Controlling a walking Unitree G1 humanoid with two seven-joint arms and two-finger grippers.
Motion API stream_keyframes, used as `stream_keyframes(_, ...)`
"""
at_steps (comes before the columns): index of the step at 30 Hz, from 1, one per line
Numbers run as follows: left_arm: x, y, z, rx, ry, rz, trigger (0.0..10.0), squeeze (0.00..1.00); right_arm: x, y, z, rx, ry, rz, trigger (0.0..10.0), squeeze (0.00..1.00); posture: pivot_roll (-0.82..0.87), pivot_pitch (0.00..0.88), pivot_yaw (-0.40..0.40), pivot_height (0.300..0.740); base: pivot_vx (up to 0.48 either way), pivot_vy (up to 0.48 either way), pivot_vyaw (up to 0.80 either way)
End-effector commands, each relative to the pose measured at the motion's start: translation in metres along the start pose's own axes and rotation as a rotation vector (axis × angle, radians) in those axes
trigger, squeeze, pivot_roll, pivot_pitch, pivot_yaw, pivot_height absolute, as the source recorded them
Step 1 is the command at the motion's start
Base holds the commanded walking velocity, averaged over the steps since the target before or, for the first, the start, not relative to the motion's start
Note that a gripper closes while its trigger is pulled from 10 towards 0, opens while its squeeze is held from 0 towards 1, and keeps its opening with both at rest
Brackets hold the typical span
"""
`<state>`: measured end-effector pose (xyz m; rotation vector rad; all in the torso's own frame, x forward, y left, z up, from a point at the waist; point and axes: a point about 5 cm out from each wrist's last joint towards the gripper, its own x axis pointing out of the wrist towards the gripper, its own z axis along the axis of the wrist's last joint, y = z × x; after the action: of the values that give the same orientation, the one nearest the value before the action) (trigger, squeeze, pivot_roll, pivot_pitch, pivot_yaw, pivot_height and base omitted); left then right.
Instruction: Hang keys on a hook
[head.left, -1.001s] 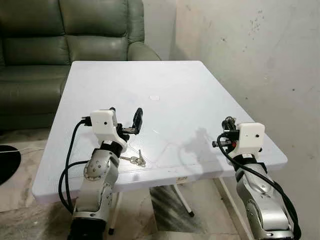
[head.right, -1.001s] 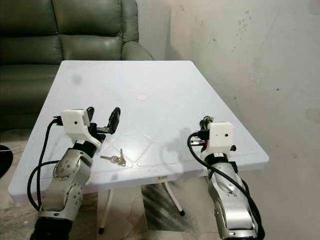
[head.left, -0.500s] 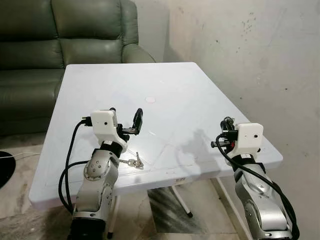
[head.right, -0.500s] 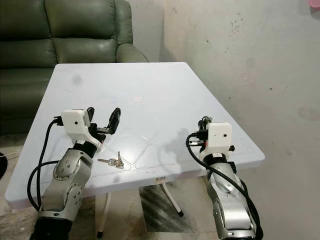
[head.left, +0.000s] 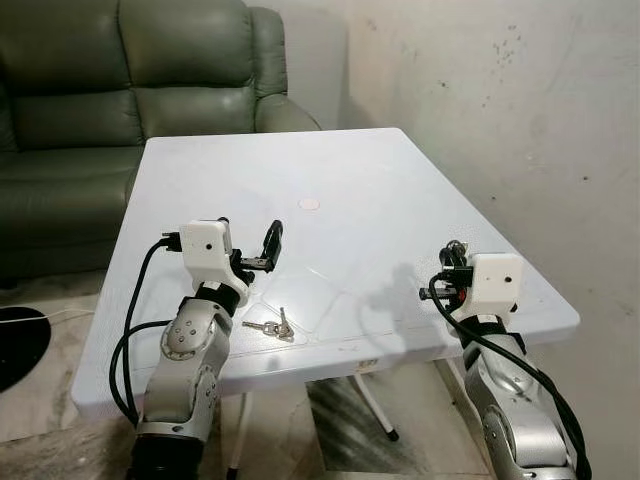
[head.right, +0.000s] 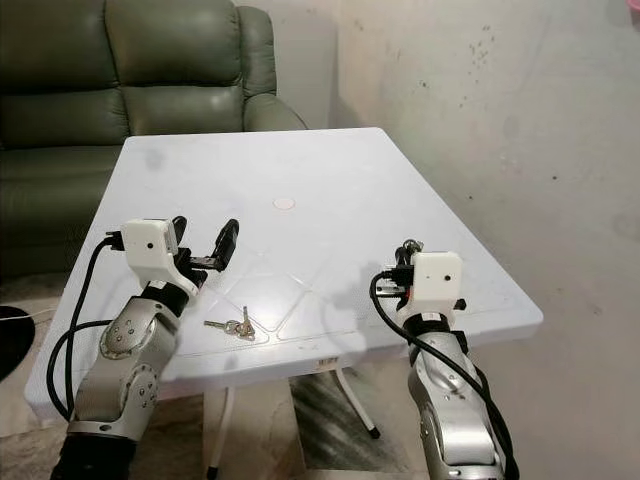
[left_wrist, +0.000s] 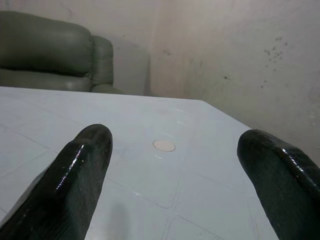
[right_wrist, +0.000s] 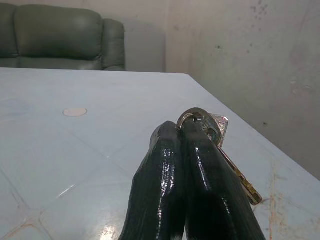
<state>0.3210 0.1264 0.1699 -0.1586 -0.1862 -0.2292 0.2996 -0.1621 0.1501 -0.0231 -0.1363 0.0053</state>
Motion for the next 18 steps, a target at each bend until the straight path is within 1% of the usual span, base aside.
stream_keyframes(1, -0.0003, -0.0030, 0.0035, 0.011, -0.008, -0.009, 10.0, 0.00, -0.0015, -0.0046, 0.0004, 0.000, -0.006, -0.021, 10.0, 0.00, 0.01, 0.033, -0.007, 0.740, 0.000, 0.000, -0.72)
stream_keyframes(4, -0.0003, -0.0043, 0.0032, 0.001, -0.007, -0.010, 10.0, 0.00, -0.0019, -0.0047, 0.0001, -0.002, -0.006, -0.022, 10.0, 0.00, 0.01, 0.034, -0.011, 0.740, 0.000, -0.172, -0.72)
stream_keyframes(9, -0.0002, -0.0042, 0.0019, -0.004, -0.002, 0.002, 10.0, 0.00, -0.0019, -0.0050, 0.0008, -0.010, -0.006, -0.016, 10.0, 0.00, 0.01, 0.036, -0.018, 0.740, 0.000, -0.456, -0.72)
stream_keyframes(10, -0.0002, -0.0047, 0.0014, -0.017, -0.004, 0.006, 10.0, 0.00, -0.0014, -0.0058, 0.0016, -0.016, -0.006, -0.014, 10.0, 0.00, 0.00, 0.036, -0.026, 0.740, 0.000, -0.480, -0.72)
stream_keyframes(11, -0.0001, -0.0054, 0.0026, -0.049, -0.021, 0.014, 10.0, 0.00, -0.0009, -0.0065, 0.0023, -0.019, -0.007, -0.012, 10.0, 0.00, 0.01, 0.036, -0.032, 0.740, 0.000, 0.000, -0.72)
stream_keyframes(18, -0.0001, -0.0042, 0.0022, -0.053, -0.011, 0.036, 10.0, 0.00, 0.0002, -0.0060, 0.0027, -0.027, -0.007, -0.002, 10.0, 0.00, 0.01, 0.036, -0.040, 0.740, 0.000, 0.000, -0.72)
